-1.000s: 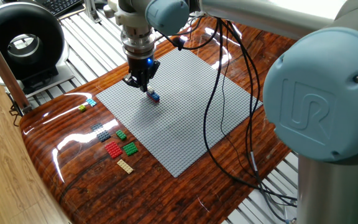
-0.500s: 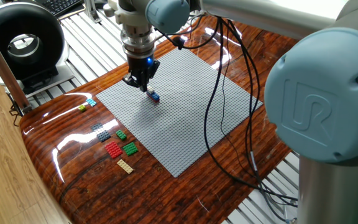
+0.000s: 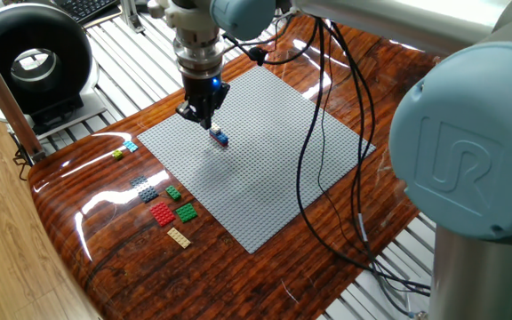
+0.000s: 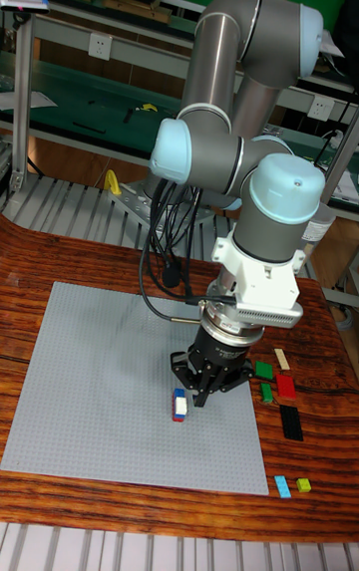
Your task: Build with small Lego blocks
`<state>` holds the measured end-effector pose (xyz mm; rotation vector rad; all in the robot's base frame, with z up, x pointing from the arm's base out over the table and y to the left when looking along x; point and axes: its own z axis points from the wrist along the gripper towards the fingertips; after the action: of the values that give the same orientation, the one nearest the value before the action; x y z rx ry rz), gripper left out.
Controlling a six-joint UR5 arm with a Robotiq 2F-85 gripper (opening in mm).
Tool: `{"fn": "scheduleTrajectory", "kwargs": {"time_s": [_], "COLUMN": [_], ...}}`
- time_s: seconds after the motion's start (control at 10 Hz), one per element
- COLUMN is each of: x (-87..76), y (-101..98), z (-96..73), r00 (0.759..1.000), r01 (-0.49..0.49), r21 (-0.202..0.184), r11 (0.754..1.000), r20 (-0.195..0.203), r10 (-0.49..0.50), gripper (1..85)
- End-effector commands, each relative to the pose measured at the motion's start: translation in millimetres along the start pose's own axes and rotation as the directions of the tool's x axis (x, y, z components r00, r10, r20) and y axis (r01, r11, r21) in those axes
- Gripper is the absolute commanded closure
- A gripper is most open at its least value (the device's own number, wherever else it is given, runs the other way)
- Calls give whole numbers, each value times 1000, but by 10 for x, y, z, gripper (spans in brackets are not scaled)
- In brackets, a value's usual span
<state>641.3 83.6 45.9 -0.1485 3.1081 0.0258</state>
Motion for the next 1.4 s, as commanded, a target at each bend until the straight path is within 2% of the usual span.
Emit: {"fn": "scheduleTrajectory", "kwargs": {"time_s": [0.0,0.3,0.4,0.5,0.8,1.3], "x": [3,1,-32,-85,-90,-155], "y": [22,78,83,10,5,-203], "z": [-36,-38,-38,-38,-35,69], "r00": [1000,1000,1000,999,999,998], "r01": [25,-8,-25,-20,14,49], "r21": [-13,-35,-37,-9,-22,-25], "r11": [1000,999,999,1000,1000,998], "r20": [3,4,16,37,34,47], "r10": [-25,8,26,20,-13,-48], "gripper": [843,843,843,843,843,843]}}
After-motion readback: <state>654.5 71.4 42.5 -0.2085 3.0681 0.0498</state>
